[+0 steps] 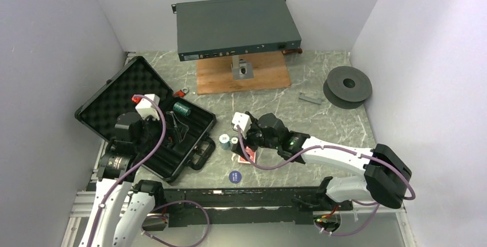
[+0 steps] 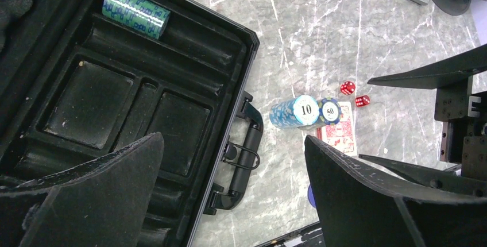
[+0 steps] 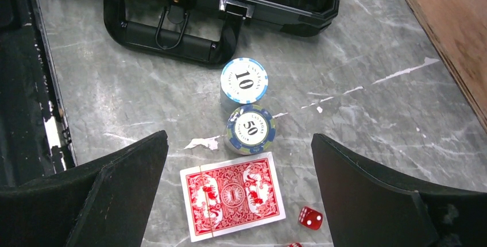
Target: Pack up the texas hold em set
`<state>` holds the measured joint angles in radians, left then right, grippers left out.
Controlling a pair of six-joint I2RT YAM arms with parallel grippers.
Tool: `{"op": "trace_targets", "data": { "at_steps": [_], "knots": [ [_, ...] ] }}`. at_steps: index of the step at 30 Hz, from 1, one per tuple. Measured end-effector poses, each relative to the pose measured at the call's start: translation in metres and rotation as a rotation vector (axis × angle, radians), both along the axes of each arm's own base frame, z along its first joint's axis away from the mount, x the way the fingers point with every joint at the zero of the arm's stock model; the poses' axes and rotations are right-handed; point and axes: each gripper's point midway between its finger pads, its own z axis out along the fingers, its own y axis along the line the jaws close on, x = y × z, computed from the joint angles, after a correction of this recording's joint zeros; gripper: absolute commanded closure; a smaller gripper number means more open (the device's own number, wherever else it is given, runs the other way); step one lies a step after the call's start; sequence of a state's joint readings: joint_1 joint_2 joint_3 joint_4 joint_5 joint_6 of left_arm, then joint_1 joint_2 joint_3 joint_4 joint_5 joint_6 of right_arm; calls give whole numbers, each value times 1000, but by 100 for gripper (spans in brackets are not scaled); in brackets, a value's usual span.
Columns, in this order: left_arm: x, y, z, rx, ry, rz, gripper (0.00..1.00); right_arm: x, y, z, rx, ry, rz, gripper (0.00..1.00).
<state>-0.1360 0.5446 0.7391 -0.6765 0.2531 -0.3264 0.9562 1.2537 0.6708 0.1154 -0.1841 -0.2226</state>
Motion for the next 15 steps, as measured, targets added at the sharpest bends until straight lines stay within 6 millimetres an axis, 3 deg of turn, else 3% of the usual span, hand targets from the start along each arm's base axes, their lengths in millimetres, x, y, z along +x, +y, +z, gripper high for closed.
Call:
{"op": "trace_targets", "data": {
  "at_steps": [10,15],
  "knots": [
    [1,9,-12,33,50,46,2,4,6,-12,22,-7,43,1],
    [0,6,-11,31,48,26,2,16,3,-27,21,6,14,8]
  ]
}}
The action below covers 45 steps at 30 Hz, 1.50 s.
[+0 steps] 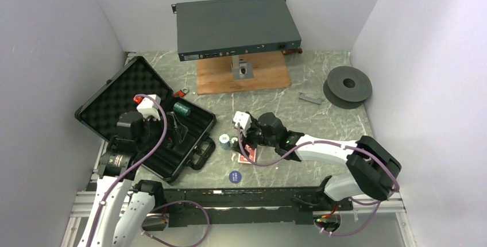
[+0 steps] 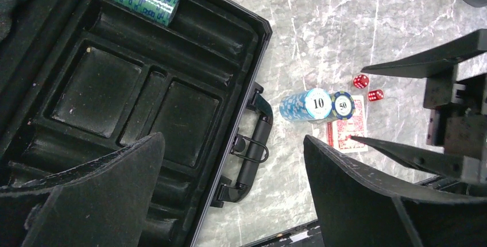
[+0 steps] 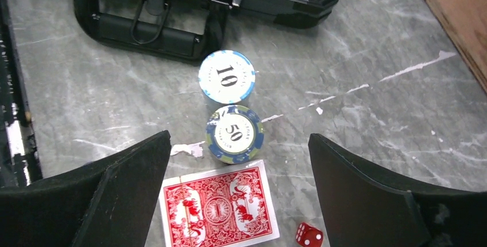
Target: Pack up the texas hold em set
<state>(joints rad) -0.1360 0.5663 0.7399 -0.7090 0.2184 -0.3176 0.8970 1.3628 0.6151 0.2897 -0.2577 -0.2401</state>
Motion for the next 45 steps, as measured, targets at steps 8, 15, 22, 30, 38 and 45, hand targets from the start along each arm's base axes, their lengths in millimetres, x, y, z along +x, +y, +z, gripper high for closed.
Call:
{"op": "trace_targets", "data": {
  "at_steps": [8,15,22,30,38,45],
  "knots": [
    [-3,-3,5,-5,-26,-23,0,7,-3,-22,-14,52,-16,21],
    [-3,-3,9,-7,-46,-23,0,1,0,-27,-14,76,16,23],
    [-3,-3,8,-6,-42,-24,0,-1,1,-27,-12,81,25,23],
    [-3,-4,8,-5,-43,-32,5,-3,3,-33,-16,93,37,23],
    [-4,-7,8,-13,-39,-49,9,-1,5,-36,-14,91,37,29],
    [-4,-7,8,-13,-39,-50,10,3,9,-40,-22,97,35,33]
  ]
}}
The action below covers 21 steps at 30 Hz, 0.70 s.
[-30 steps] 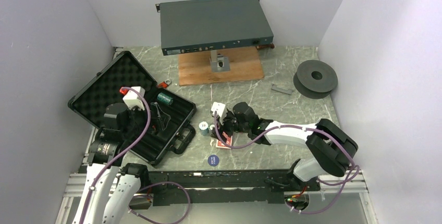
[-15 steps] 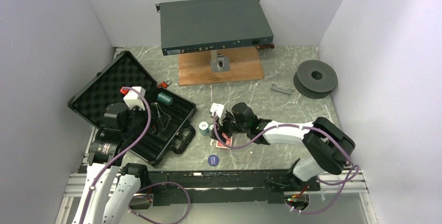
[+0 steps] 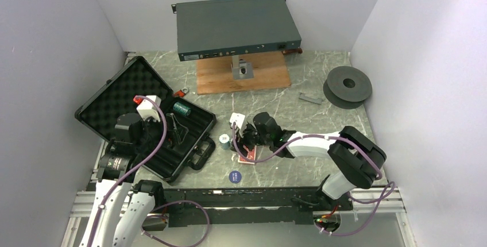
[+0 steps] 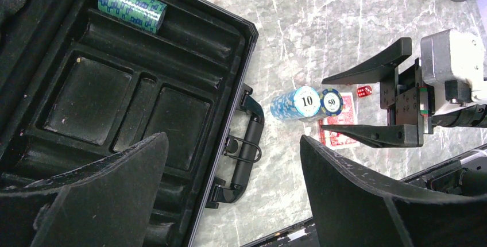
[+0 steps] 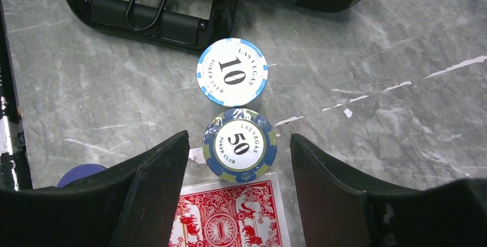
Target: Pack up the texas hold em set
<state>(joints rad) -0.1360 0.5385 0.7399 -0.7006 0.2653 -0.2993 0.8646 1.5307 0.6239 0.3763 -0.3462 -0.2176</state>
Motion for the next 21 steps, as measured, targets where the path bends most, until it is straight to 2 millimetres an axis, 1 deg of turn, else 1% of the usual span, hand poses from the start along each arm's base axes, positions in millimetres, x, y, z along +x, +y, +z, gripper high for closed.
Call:
{"op": "trace_targets", "data": {
  "at_steps": [7,9,11,12,14,19,21],
  "knots": [
    [0,0,0,2,-1,-1,12,6,3,6,8,-17,-10,43],
    [0,0,0,2,-1,-2,14,6,3,6,6,-18,-12,50],
    [0,0,0,2,-1,-2,15,6,3,5,5,-19,-9,59],
    [0,0,0,1,-1,-3,16,5,3,6,5,-18,-4,62],
    [0,-1,0,-1,-1,-8,17,4,3,5,2,-17,1,64],
    [-1,-3,1,-6,0,-17,20,3,4,5,-6,-13,12,80],
    [-1,-3,1,-6,0,-17,22,3,4,5,-7,-12,17,89]
  ]
}}
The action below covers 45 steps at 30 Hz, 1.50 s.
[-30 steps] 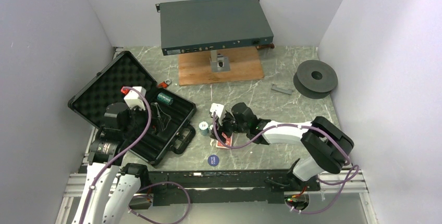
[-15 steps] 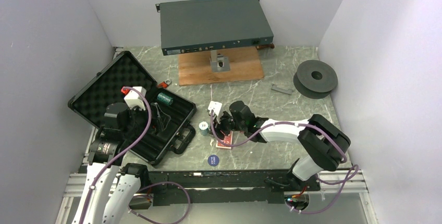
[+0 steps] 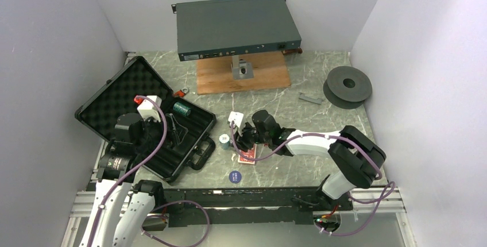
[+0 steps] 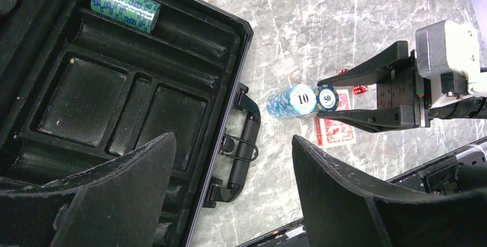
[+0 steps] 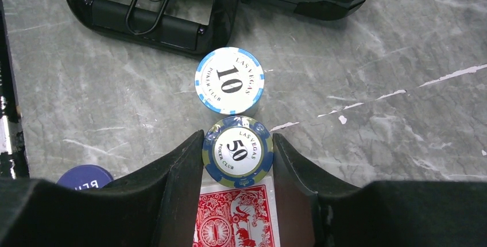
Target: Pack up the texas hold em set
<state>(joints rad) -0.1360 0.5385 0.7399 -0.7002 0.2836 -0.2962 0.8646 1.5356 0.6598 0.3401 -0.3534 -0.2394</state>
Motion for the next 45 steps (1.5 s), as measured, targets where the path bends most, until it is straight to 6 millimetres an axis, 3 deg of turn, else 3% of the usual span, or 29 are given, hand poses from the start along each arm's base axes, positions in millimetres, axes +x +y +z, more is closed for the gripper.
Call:
{"op": "trace_targets", "data": {
  "at_steps": [4,12,19,28,38,43,45],
  "knots": [
    [0,0,0,0,0,-1,28,-3,0,0,-15,14,19,100],
    [-1,-1,0,-1,-1,-9,38,-4,0,0,-36,37,24,100],
    [-1,-1,0,0,-1,-9,37,-11,-10,4,-60,71,2,100],
    [-1,-4,1,-6,-4,-25,31,-13,-16,39,-5,42,-31,100],
    [0,-11,7,-24,-38,-74,30,-3,-17,61,-14,103,-140,100],
    [-4,-22,5,-52,-43,-138,29,-2,-14,91,15,188,-176,100],
    [-8,-30,8,-75,-50,-190,29,-3,-11,114,36,264,-163,100]
  ]
}}
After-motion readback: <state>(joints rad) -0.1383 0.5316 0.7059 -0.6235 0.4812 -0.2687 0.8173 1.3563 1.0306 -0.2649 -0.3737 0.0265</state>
